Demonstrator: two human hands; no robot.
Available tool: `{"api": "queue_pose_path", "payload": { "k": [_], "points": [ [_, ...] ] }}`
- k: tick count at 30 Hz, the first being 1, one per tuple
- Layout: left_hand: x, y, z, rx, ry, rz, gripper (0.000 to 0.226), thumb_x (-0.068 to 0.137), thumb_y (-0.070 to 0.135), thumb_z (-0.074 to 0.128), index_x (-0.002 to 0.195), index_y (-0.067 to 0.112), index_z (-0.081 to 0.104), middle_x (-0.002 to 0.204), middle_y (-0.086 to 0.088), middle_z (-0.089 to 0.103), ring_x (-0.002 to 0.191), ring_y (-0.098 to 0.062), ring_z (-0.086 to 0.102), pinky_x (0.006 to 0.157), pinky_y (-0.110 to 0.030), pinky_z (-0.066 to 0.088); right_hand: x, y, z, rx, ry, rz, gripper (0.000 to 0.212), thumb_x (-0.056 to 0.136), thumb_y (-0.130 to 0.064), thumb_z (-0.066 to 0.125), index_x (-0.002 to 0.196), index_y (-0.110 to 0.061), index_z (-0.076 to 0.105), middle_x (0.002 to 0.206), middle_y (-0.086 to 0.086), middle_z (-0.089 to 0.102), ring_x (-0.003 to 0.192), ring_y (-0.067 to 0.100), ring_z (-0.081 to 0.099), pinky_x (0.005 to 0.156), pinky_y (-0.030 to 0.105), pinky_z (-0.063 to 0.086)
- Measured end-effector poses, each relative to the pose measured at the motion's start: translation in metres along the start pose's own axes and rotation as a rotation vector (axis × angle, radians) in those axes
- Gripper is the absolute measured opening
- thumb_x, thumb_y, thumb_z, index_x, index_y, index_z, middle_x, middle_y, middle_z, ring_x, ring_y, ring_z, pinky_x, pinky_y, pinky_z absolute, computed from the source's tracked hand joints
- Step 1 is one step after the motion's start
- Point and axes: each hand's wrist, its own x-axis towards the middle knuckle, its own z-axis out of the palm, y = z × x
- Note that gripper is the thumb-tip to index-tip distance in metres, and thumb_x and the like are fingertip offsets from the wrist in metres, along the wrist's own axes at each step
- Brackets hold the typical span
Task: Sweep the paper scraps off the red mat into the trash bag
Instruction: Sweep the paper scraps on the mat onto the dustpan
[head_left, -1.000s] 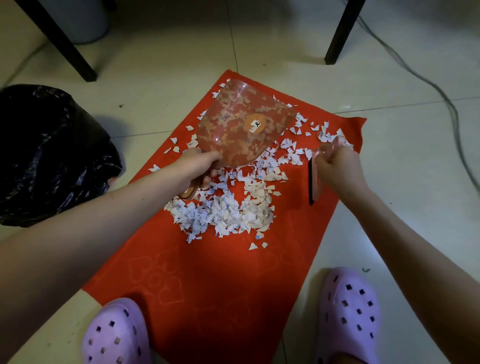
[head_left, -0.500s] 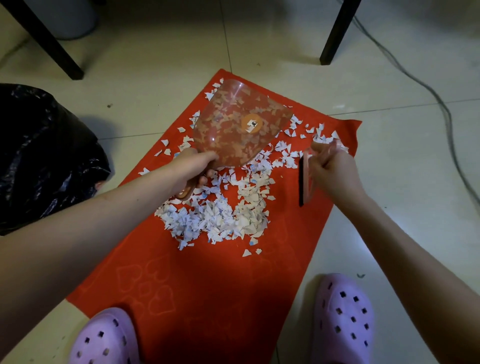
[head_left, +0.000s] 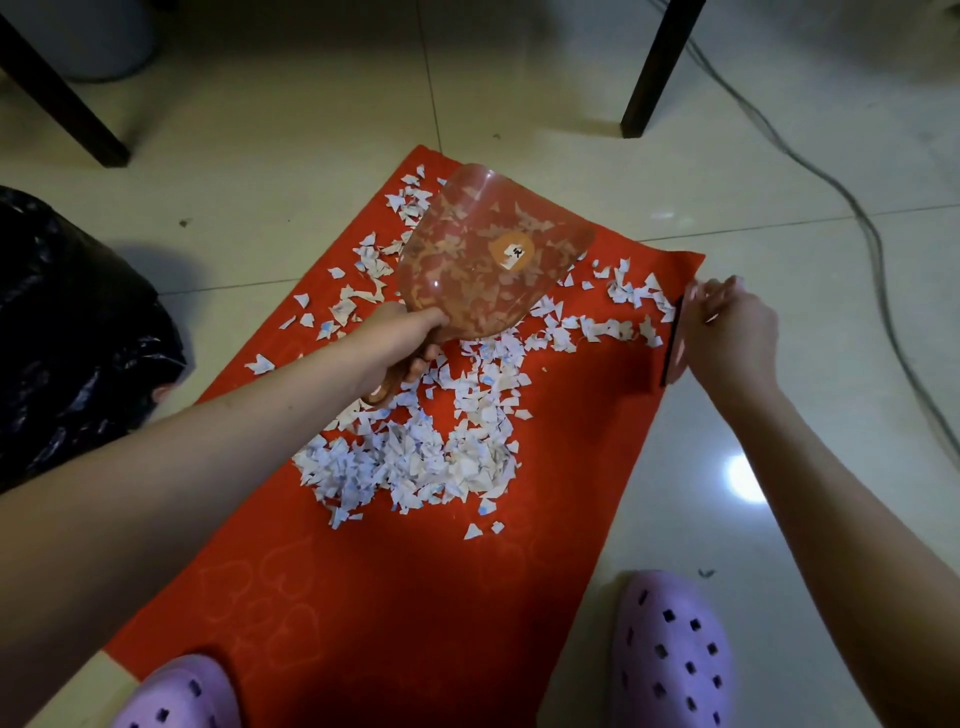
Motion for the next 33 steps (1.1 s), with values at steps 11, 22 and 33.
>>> {"api": "queue_pose_path", "payload": {
  "k": [11, 22, 33],
  "points": [
    [0.005, 0.001, 0.003, 0.003, -0.006, -0.019, 0.015, 0.094, 0.023, 0.051, 0.086, 0.011, 0.049, 0.058, -0.005, 0.045, 0.04, -0.014, 0.033, 0.042, -0.02, 0.03, -0.012, -0.03, 0.034, 0.067, -0.348, -0.183, 0.048, 0.1, -0.033, 0.041, 0.074, 0.004, 0.06, 0.056, 0.011, 0.059, 0.047, 0.019, 0.058, 0.044, 0.02, 0.04],
    [0.006, -0.002, -0.005, 0.014, 0.022, -0.023, 0.016, 0.094, 0.024, 0.051, 0.086, 0.01, 0.052, 0.06, -0.005, 0.047, 0.043, -0.016, 0.034, 0.04, -0.019, 0.031, 0.009, -0.022, 0.022, -0.153, -0.181, -0.175, 0.044, 0.102, -0.036, 0.032, 0.069, -0.009, 0.045, 0.059, 0.013, 0.06, 0.057, 0.028, 0.06, 0.058, 0.033, 0.047],
    [-0.004, -0.009, -0.011, -0.002, 0.034, -0.017, 0.015, 0.093, 0.022, 0.053, 0.085, 0.009, 0.051, 0.056, -0.004, 0.046, 0.042, -0.015, 0.034, 0.042, -0.02, 0.031, 0.005, -0.031, 0.009, 0.149, -0.135, -0.178, 0.04, 0.097, -0.031, 0.047, 0.094, 0.002, 0.07, 0.069, 0.021, 0.067, 0.073, 0.034, 0.065, 0.071, 0.039, 0.051]
  ]
}}
